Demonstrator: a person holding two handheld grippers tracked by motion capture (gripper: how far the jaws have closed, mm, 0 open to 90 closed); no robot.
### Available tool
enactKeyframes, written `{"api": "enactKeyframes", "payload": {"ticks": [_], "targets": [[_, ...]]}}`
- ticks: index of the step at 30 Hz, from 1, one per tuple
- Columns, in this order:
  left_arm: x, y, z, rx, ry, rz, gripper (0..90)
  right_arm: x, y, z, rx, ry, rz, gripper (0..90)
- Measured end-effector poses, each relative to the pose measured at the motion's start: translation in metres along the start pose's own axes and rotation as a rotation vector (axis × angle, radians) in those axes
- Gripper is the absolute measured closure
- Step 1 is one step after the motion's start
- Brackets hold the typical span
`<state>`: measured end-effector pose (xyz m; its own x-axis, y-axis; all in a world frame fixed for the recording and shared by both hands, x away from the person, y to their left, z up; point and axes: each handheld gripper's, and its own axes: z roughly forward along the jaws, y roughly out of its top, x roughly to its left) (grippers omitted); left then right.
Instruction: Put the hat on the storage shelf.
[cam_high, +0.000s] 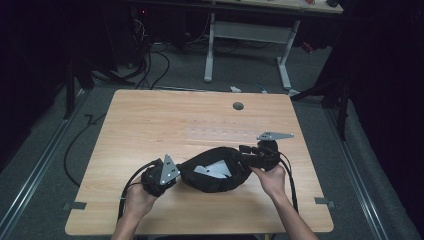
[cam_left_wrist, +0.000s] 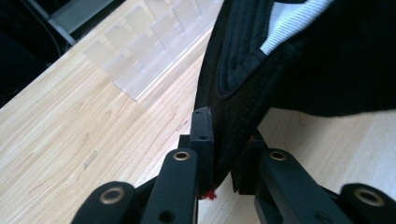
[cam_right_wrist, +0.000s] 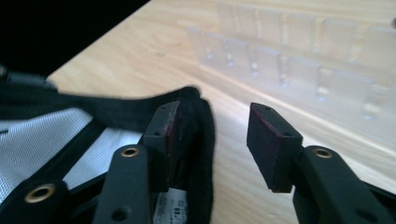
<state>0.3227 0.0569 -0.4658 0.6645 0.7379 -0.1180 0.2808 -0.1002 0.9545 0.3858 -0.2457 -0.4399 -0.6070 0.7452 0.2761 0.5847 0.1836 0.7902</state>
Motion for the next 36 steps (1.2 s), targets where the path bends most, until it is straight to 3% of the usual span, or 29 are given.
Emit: {"api": "enactKeyframes", "payload": {"ticks": [8, 9, 10, 12, 16, 17, 19, 21, 24, 25, 29, 32, 33, 34, 36], "targets": [[0.005, 0.001, -0.006, 0.028, -0.028, -0.041, 85.6, -0.012, 0.004, -0.009, -0.055, -0.03, 0.042, 48.8], [0.005, 0.001, -0.007, 0.028, -0.029, -0.049, 85.6, -0.014, 0.004, -0.013, -0.087, -0.041, 0.051, 47.1], [0.006, 0.001, -0.008, 0.025, -0.029, -0.06, 85.6, -0.014, 0.004, -0.013, -0.087, -0.041, 0.051, 47.1], [0.009, 0.003, -0.01, 0.018, -0.027, -0.091, 85.6, -0.017, 0.005, -0.019, -0.14, -0.045, 0.072, 44.5], [0.014, 0.005, -0.011, 0.016, -0.02, -0.121, 85.6, -0.018, 0.003, -0.025, -0.165, -0.084, 0.059, 44.7], [0.018, 0.006, -0.013, 0.01, -0.01, -0.15, 85.6, -0.019, 0.002, -0.026, -0.169, -0.087, 0.06, 44.6], [0.019, 0.007, -0.013, 0.005, -0.005, -0.161, 85.6, -0.02, 0.001, -0.026, -0.172, -0.088, 0.063, 44.6], [0.021, 0.009, -0.013, -0.001, 0.003, -0.176, 85.6, -0.021, -0.001, -0.026, -0.154, -0.091, 0.063, 43.9], [0.023, 0.011, -0.014, -0.005, 0.01, -0.195, 85.6, -0.019, -0.008, -0.019, -0.096, -0.119, 0.012, 43.7], [0.024, 0.013, -0.013, -0.017, 0.011, -0.219, 85.6, -0.019, -0.011, -0.016, -0.085, -0.126, 0.003, 43.6], [0.027, 0.016, -0.012, -0.022, 0.015, -0.247, 85.6, -0.02, -0.023, -0.008, -0.036, -0.157, -0.017, 43.7], [0.029, 0.019, -0.011, -0.033, 0.018, -0.272, 85.6, -0.021, -0.041, 0.003, 0.03, -0.2, -0.049, 43.7], [0.03, 0.021, -0.011, -0.038, 0.02, -0.278, 85.6, -0.021, -0.041, 0.003, 0.03, -0.2, -0.049, 43.7], [0.031, 0.024, -0.009, -0.052, 0.024, -0.299, 85.6, -0.022, -0.05, 0.008, 0.063, -0.236, -0.077, 43.8], [0.032, 0.025, -0.009, -0.053, 0.024, -0.307, 85.6, -0.024, -0.057, 0.011, 0.078, -0.257, -0.087, 44.4]]}}
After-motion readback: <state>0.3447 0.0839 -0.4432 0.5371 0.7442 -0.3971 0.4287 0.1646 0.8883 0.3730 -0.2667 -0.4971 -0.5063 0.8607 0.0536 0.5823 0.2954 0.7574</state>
